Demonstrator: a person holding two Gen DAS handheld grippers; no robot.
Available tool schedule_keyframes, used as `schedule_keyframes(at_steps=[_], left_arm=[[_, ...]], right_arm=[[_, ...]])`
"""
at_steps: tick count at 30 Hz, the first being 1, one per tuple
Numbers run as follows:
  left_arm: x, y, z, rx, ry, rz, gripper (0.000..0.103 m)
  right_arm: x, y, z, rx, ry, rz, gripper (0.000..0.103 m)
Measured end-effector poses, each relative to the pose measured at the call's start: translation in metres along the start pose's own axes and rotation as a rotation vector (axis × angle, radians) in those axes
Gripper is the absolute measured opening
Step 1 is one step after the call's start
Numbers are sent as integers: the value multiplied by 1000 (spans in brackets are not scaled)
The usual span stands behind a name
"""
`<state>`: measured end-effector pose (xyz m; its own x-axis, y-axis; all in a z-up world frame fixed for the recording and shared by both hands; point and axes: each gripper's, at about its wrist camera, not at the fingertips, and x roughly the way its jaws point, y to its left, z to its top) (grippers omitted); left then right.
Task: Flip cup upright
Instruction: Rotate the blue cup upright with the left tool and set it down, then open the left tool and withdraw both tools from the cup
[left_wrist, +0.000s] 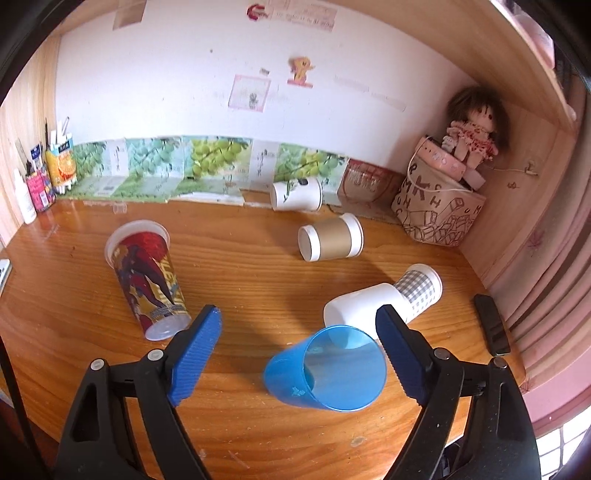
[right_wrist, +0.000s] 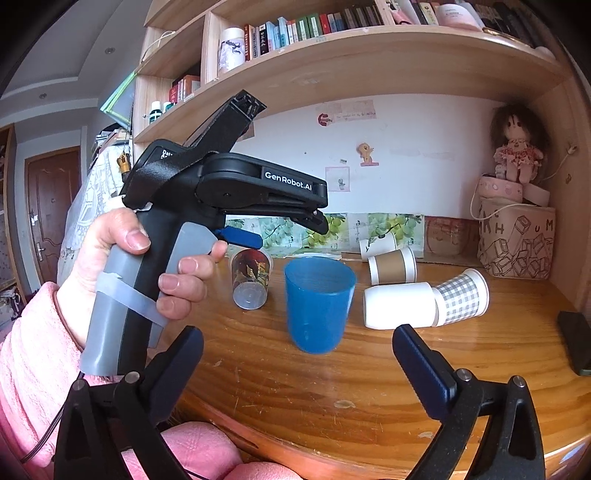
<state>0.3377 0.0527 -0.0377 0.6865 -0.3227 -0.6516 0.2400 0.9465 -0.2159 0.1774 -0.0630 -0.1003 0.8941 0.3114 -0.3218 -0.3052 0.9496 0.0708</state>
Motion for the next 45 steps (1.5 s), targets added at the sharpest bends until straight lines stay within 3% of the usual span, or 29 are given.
schedule_keyframes(at_steps=[8,14,20,28,36,40,45], left_arm=[[-49,27,-22,-13,-83,30,92],[-87,64,-52,-57,-71,112,92],[-124,95,-88,-35,-59,208,92],[-171,111,-128,-152,-83,168,92],[-206,88,-137,-87,-261,203,93],[-215,79,-139,-60,-324,257,102],[-237,69,-143,-4,-492,310,103]], right_arm=[[-11,27,7,11,22,-45,103],[-28,53,8,47,21,-124,103],[-51,71,8,84,32,-174,103],[-82,79,16,155,47,-280,103],[-112,100,36,137,-83,-293,103],[-121,111,44,116,-171,-279,103],[-122,114,54,93,-239,-303,103]])
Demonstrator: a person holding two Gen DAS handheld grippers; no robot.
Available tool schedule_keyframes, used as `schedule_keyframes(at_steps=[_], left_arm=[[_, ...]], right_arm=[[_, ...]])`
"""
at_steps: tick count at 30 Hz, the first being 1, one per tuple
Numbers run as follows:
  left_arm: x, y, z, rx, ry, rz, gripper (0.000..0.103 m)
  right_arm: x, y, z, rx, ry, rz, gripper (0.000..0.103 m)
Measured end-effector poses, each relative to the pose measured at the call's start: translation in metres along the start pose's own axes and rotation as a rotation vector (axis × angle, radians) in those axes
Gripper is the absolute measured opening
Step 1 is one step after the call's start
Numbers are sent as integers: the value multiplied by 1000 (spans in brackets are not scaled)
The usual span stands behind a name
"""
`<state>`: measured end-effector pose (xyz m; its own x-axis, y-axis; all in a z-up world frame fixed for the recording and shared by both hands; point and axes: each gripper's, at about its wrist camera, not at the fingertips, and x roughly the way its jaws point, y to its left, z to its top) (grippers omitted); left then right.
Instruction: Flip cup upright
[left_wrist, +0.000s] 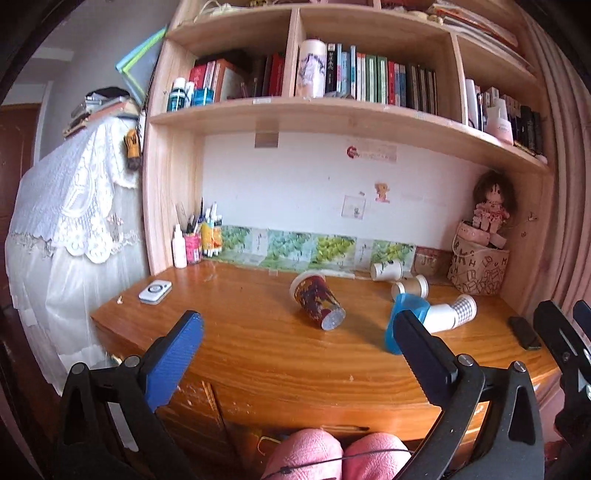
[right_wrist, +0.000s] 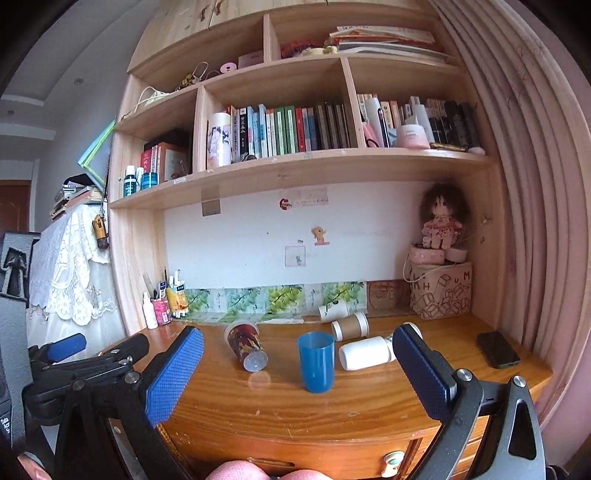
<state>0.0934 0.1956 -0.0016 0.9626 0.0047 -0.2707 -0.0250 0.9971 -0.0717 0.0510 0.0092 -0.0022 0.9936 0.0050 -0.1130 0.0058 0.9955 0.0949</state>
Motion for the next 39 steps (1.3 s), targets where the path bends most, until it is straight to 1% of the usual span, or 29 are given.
schedule_keyframes(at_steps=[4,6,9,16,18,20,22,30,39], left_arm=[[-17,6,8,-33,-133,18,103],[-22,11,11,-62,-170,37,103],[-25,13,12,-86,-193,53,103],[-19,2,8,-62,-150,14,103],[-14,-3,7,-52,-108,-12,103],[-8,-6,5,-41,-67,-17,103],[-5,-7,3,-45,-45,-16,103],[-7,-7,5,-41,-53,19,103],[-11,-5,7,-36,-75,31,103]], right_arm=[[-2,-7,5,61,-40,13,103],[-7,-9,6,62,-72,-6,103],[-14,-10,5,42,-111,-34,103],[-22,-10,4,24,-166,-64,103],[-22,-10,4,14,-165,-82,103],[-21,-9,3,3,-154,-94,103],[-21,-11,2,4,-145,-91,103],[-16,-13,0,15,-111,-84,103],[-12,-9,-1,8,-87,-51,103]])
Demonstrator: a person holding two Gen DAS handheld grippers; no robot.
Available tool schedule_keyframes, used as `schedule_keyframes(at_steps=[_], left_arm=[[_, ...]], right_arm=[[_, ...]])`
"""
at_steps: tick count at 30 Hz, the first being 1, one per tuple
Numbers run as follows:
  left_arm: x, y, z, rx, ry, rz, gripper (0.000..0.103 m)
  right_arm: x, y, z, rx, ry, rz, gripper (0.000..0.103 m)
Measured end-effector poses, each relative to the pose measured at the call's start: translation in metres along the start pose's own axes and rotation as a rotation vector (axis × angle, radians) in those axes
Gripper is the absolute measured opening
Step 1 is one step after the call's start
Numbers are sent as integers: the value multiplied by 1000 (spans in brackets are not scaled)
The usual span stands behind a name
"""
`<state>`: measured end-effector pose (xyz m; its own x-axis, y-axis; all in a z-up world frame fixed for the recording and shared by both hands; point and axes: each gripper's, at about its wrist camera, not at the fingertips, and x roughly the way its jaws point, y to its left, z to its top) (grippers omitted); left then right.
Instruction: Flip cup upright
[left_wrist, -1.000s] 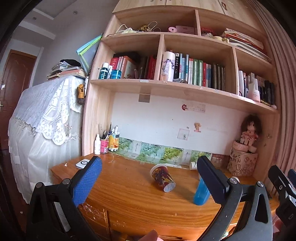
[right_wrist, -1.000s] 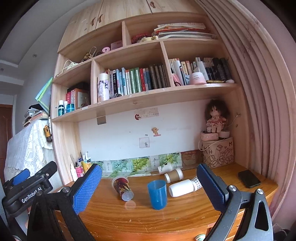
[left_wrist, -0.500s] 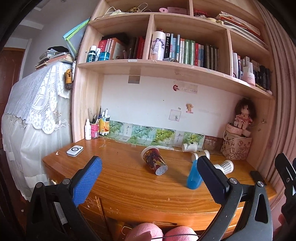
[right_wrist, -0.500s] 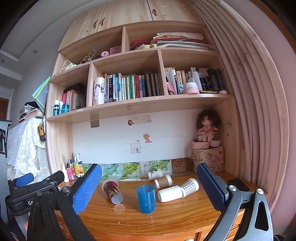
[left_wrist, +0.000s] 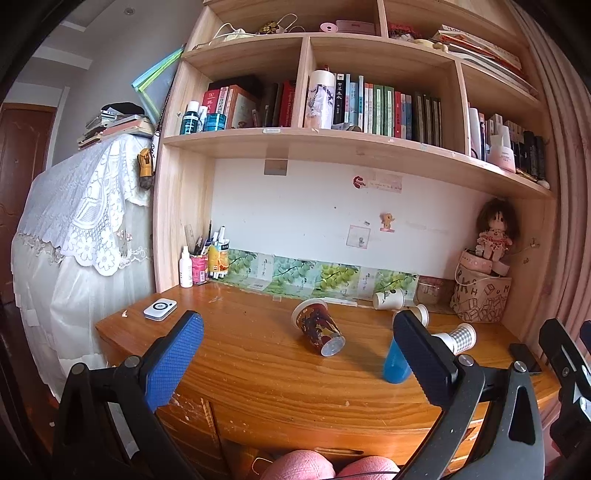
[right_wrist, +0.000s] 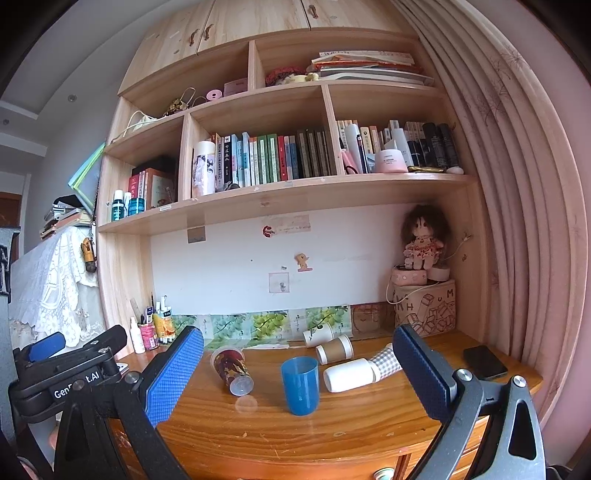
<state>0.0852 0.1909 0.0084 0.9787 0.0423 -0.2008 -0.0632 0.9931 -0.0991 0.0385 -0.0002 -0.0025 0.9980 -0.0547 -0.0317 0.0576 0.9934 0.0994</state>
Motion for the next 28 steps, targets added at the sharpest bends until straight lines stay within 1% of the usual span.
schedule_keyframes(at_steps=[13,28], left_arm=[[-2,-1,1,5,-12,0,103],[-5,-2,2,6,-26,-1,103]], right_arm=[[2,2,-1,4,25,11,103],[2,2,-3,14,29,19,103]])
